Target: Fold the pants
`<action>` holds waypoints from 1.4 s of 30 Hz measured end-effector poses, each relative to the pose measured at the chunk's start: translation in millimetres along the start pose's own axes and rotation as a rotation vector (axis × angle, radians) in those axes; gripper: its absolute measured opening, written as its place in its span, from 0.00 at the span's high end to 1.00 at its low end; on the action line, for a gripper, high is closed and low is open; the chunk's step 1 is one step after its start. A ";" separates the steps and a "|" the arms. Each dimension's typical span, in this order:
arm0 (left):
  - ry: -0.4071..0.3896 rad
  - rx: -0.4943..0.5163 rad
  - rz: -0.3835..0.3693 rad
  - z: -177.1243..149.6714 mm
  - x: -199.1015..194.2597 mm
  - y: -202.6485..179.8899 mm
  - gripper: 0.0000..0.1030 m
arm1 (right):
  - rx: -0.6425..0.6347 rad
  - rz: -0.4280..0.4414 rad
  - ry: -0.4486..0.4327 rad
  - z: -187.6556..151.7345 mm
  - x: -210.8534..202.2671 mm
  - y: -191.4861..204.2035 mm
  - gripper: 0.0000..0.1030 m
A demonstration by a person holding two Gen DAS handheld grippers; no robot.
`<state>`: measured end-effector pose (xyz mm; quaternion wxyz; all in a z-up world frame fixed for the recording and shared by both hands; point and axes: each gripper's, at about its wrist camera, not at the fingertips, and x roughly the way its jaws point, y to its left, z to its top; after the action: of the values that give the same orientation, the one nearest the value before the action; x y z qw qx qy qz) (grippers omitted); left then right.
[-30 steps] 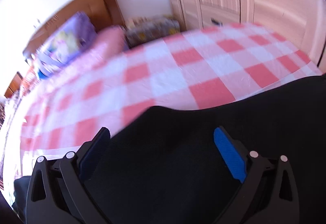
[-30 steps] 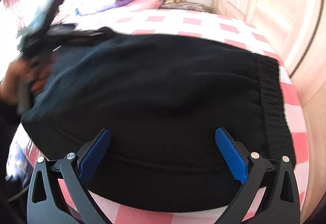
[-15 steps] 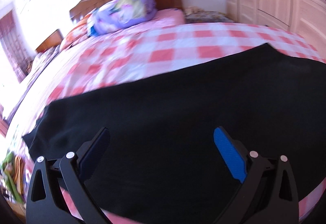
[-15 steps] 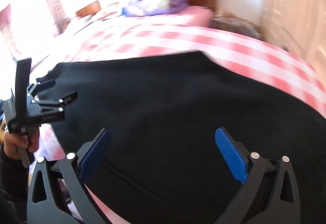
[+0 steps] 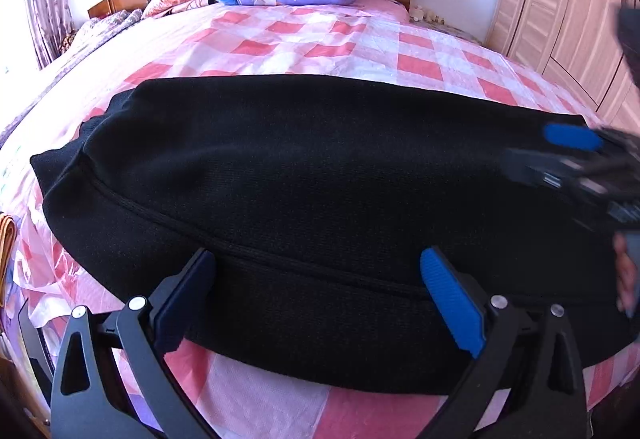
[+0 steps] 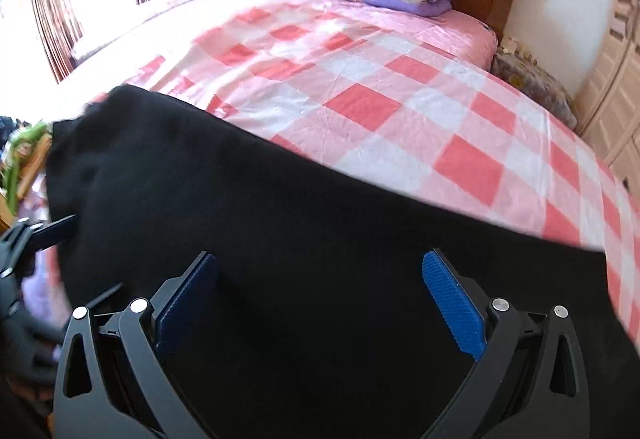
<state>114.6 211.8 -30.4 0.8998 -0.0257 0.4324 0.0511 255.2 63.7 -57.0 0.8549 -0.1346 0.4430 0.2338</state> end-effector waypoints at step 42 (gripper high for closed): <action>-0.096 -0.713 -0.315 21.6 14.1 243.3 0.19 | 0.059 -0.019 -0.034 23.6 32.9 -18.9 0.04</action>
<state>112.3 456.4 -28.4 0.8505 -0.4003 0.3357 0.0604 297.9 67.1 -70.0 0.8681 -0.1093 0.4339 0.2149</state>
